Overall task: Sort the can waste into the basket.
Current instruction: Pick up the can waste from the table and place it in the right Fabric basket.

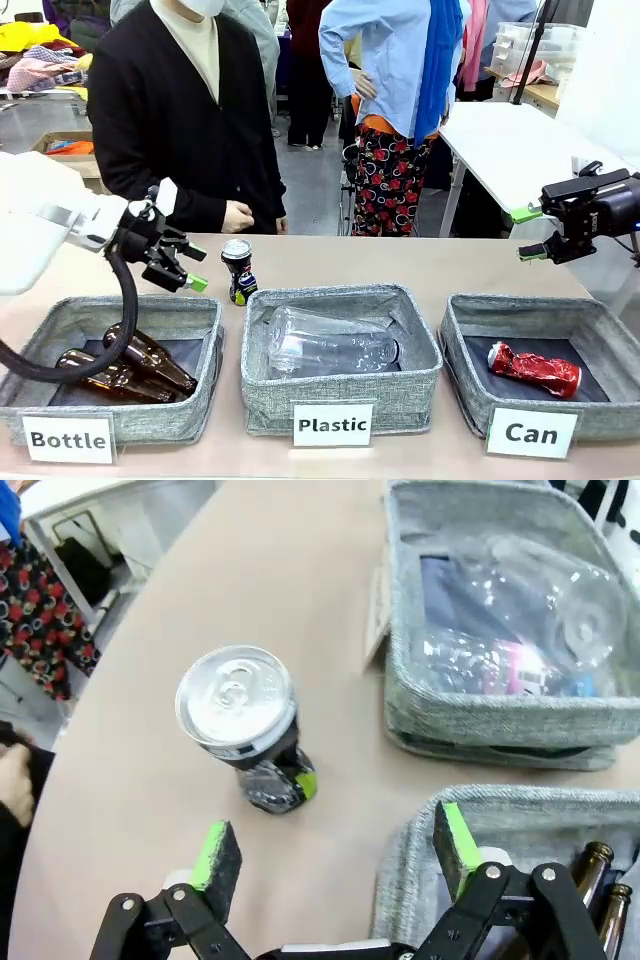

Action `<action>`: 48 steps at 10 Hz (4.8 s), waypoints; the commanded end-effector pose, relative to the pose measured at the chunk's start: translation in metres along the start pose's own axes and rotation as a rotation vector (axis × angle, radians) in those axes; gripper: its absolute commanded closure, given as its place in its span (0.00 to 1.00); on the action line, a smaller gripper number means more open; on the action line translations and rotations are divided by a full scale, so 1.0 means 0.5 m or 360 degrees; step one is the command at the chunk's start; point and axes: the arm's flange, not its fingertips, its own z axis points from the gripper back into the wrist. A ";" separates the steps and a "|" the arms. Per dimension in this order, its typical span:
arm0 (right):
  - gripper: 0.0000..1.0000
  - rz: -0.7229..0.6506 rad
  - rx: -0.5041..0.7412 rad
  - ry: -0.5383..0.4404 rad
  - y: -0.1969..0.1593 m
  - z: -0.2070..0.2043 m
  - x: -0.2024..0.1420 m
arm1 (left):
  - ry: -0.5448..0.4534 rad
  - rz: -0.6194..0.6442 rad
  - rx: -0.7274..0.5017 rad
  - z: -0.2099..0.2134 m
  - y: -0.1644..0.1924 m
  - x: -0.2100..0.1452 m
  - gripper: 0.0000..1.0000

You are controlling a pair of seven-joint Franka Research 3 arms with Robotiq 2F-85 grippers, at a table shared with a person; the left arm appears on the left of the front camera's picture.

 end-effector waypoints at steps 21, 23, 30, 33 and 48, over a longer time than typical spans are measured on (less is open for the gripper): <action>0.00 0.0030 0.0009 0.0005 0.002 0.006 -0.001 | -0.0223 0.0173 -0.0264 -0.187 0.114 0.016 0.00; 0.00 0.0030 0.0009 0.0005 0.002 0.006 -0.001 | -0.0248 0.0153 -0.0274 -0.188 0.112 0.015 0.59; 0.00 0.0030 0.0009 0.0005 0.002 0.006 -0.001 | -0.0363 0.0103 -0.0262 -0.150 0.104 0.029 1.00; 0.00 0.0030 0.0009 0.0005 0.002 0.006 -0.001 | -0.0418 0.0050 -0.0255 -0.021 0.044 0.075 1.00; 0.00 0.0017 -0.0310 0.0052 0.051 0.074 -0.046 | -0.0206 -0.0323 -0.0377 0.068 -0.341 0.269 1.00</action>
